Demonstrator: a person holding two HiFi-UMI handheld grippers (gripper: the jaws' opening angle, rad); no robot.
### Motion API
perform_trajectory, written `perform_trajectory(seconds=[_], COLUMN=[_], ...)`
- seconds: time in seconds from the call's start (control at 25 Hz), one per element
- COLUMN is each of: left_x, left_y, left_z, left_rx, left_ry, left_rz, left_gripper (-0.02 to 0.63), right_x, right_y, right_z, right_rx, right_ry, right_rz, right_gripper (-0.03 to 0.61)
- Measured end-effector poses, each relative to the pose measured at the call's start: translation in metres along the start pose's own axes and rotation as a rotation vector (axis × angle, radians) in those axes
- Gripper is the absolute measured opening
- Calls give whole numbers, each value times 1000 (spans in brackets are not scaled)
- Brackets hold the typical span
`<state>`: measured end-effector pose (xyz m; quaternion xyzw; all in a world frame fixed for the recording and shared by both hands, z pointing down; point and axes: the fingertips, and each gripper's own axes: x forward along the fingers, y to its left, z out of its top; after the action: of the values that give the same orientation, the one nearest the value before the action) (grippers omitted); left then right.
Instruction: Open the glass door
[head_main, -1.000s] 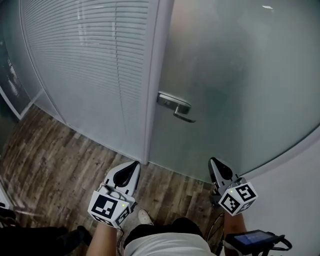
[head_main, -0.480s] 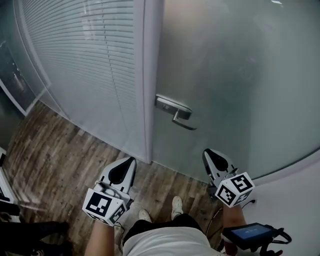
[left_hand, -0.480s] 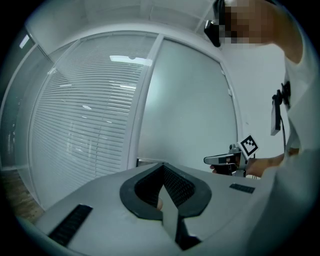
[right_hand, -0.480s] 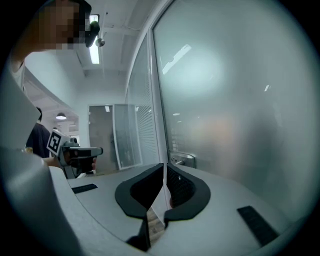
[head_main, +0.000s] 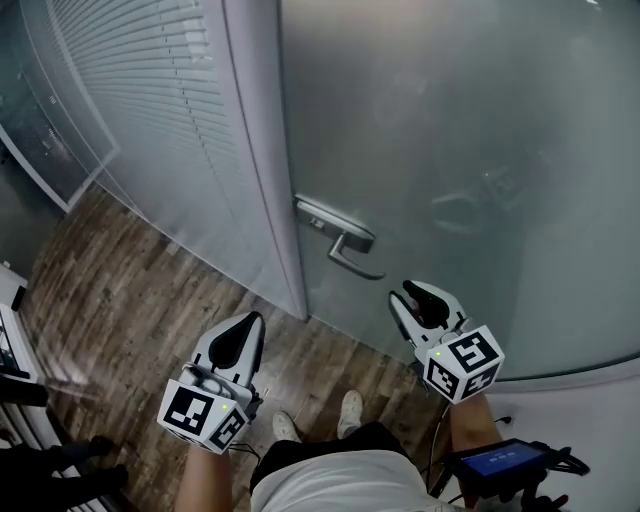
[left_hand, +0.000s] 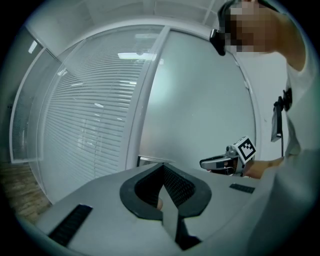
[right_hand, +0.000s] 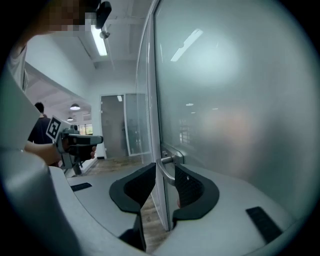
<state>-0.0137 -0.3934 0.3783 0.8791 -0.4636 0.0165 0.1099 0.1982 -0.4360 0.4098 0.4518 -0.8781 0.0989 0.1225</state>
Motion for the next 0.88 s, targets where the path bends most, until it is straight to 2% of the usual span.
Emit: perform_trajectory(seconds=[0.16,0.32,0.64,0.72,0.88], left_x=[-1,-7,-8,-8,-7], left_y=[0,1,3,3,4], left_z=[-7,-8,-11,-10,-9], left_rx=[-14,-31,-50,-50,-49], left_ry=[26,42,54,58,61], left_rz=[11,16,11,9,1], left_gripper=[-6,-6,-6,-6,-6], right_x=[19,30,44,45,45], right_y=[1,2,0,-1,-3], right_z=[-16,-25,-33,-30,-29], right_rx=[-64,-113,-154,-145,-143], right_ry=[122,208,287,283,295], right_rz=[31,39,35,25,-3], right_gripper=[136,152,150,106,97])
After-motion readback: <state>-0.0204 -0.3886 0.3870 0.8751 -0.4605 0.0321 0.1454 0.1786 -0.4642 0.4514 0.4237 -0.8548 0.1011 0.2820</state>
